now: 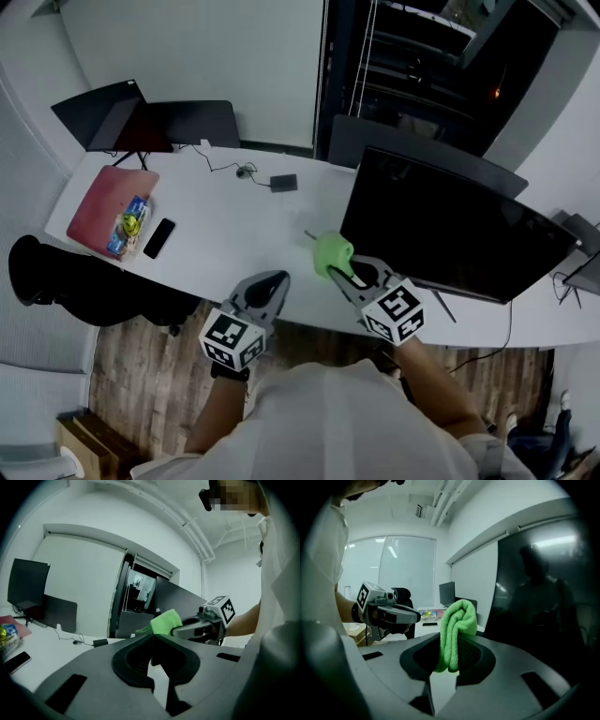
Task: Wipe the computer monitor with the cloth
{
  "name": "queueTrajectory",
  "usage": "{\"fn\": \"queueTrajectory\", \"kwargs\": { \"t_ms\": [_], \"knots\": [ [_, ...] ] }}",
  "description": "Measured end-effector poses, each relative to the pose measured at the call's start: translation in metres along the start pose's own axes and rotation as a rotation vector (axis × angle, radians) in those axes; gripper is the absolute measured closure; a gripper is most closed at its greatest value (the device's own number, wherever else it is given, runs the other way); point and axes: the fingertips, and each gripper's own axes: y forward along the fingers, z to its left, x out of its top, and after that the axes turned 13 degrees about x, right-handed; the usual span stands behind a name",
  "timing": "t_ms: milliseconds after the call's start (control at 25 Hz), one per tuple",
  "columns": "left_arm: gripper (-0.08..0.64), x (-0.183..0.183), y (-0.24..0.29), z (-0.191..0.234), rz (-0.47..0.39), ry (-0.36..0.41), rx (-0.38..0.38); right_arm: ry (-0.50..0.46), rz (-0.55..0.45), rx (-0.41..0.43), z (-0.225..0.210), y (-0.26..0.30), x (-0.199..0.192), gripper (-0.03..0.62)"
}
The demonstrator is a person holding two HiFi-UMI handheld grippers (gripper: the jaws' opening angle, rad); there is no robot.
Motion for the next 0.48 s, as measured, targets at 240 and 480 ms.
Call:
{"fn": "queueTrajectory", "kwargs": {
  "t_ms": [240, 480],
  "knots": [
    [0.535, 0.006, 0.002, 0.029, -0.012, 0.009, 0.039, -0.023, -0.042, -0.19, -0.016, -0.082, 0.007, 0.523],
    [0.535, 0.005, 0.004, 0.055, -0.016, 0.002, 0.095, 0.105, -0.095, -0.46, -0.027, -0.166, -0.031, 0.523]
  ]
}}
